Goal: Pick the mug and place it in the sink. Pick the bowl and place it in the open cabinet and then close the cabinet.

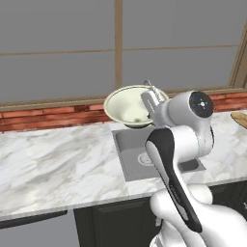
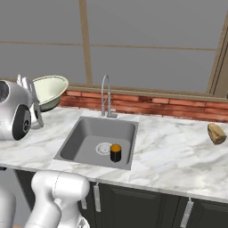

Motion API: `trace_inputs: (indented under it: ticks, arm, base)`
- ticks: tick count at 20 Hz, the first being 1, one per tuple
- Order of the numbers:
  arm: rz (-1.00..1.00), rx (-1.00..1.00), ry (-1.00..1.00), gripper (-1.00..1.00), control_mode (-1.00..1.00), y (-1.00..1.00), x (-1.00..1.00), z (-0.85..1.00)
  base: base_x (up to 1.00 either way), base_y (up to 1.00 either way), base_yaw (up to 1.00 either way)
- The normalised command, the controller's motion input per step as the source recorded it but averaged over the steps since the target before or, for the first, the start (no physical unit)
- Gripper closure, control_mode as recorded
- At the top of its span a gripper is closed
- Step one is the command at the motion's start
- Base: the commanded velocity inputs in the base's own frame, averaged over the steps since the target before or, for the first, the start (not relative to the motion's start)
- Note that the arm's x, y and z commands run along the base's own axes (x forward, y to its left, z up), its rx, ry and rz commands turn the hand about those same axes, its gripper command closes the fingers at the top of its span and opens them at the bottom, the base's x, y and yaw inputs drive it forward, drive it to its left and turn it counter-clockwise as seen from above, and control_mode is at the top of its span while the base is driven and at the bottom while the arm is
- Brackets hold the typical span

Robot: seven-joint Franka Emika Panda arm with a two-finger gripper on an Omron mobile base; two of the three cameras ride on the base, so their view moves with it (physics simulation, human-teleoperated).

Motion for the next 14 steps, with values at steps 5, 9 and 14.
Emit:
trace_inputs:
  ticks: [5,9,14]
  arm:
    - [-0.14,0.11,0.0,1.0,-1.0,-0.32,-0.51,0.53]
    - [-0.08,0.16,0.0,1.0,-1.0,-0.31,-0.51,0.49]
    - [-0.04,0.11,0.0,1.0,-1.0,-0.24,-0.49,0.16]
  base:
    - [0.0,0.0,0.0]
    - [0.0,0.0,0.0]
    - [0.0,0.0,0.0]
